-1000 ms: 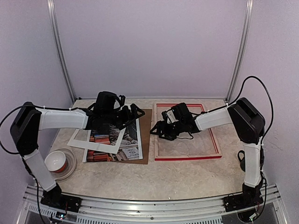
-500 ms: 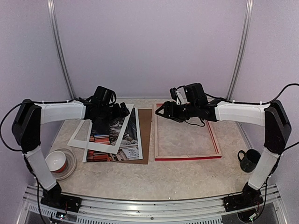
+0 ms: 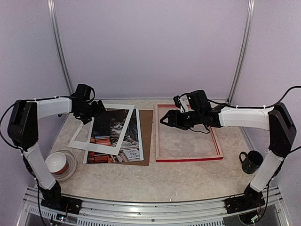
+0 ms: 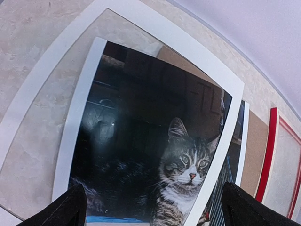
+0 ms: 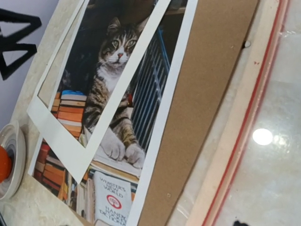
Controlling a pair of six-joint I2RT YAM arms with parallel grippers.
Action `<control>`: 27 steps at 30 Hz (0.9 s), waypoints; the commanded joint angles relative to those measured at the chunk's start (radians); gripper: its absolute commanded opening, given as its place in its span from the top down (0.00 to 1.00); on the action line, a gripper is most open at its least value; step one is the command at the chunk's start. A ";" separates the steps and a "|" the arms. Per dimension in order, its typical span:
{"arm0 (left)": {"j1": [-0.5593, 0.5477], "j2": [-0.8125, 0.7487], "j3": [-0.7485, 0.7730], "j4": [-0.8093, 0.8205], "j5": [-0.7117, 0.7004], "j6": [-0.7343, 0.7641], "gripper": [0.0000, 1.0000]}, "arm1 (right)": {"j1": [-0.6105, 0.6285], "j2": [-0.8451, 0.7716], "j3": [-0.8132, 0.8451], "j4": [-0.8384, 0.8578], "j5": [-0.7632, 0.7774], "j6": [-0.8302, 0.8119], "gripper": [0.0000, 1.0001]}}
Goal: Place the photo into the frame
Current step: Move the mat board to the photo.
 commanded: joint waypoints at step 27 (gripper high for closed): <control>0.101 -0.138 -0.240 -0.051 0.109 -0.235 0.01 | 0.175 0.233 0.273 -0.084 -0.006 -0.098 0.26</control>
